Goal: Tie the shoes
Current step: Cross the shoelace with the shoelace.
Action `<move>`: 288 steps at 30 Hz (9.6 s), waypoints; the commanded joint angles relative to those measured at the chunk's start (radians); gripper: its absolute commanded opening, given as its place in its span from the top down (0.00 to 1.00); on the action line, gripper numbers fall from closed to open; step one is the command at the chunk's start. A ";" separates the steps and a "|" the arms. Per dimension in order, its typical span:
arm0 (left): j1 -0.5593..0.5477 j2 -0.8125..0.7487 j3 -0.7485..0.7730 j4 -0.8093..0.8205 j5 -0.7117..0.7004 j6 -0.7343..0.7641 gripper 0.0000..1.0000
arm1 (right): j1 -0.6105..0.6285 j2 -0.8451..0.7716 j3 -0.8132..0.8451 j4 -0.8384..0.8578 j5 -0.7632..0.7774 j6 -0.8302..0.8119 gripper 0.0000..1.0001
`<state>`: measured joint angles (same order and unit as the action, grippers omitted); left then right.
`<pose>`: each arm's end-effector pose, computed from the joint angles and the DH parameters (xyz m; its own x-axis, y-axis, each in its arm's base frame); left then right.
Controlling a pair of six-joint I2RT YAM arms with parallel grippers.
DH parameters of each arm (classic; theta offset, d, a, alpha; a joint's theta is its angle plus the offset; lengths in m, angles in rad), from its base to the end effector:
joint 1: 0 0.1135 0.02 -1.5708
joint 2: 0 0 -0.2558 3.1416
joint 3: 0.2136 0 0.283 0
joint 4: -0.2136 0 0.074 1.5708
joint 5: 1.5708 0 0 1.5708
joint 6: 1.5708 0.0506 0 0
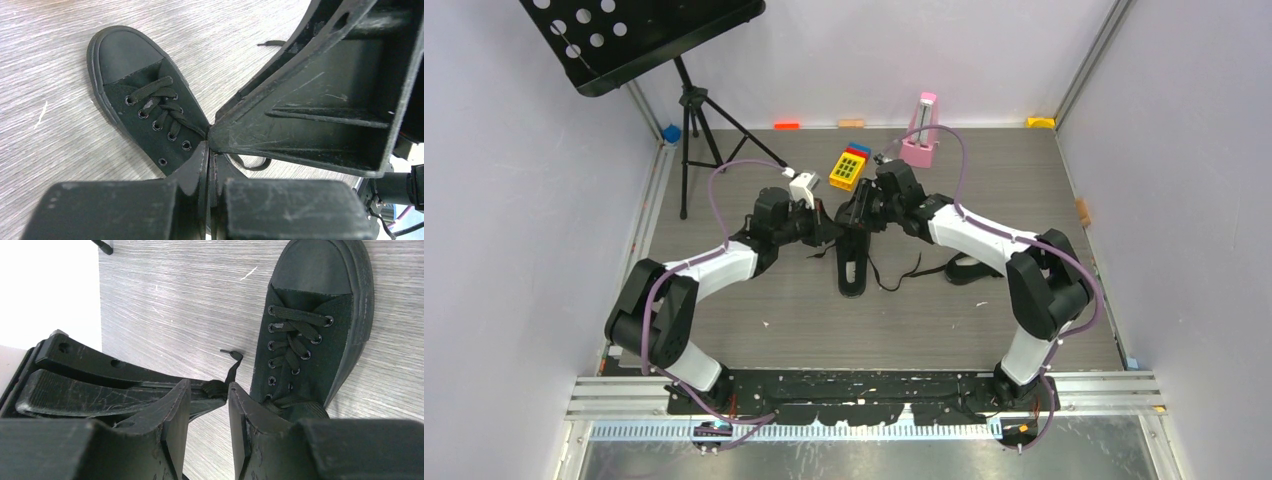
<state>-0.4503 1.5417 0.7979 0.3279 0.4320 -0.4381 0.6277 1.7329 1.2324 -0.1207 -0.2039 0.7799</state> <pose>0.3207 -0.1786 0.1776 -0.6433 -0.1169 -0.7566 0.5159 0.6640 -0.5412 0.3446 0.2627 0.2140 -0.8331 0.2464 -0.4953 -0.1724 0.7351 0.6556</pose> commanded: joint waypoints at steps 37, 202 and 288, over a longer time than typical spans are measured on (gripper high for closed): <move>-0.283 -0.065 0.068 -0.207 -0.749 0.033 0.44 | -0.024 0.013 0.005 0.075 -0.028 0.086 1.00; -0.056 -0.071 0.082 -0.205 -0.112 -0.036 0.93 | -0.067 -0.099 -0.453 0.576 0.146 0.495 1.00; -0.050 0.147 0.349 -0.352 0.040 0.274 0.98 | -0.233 0.179 -0.376 1.050 -0.536 0.470 0.70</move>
<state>-0.5053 1.6772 1.0931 -0.0040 0.4564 -0.1802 0.3950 1.9251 0.8444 0.9318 -0.7204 1.2808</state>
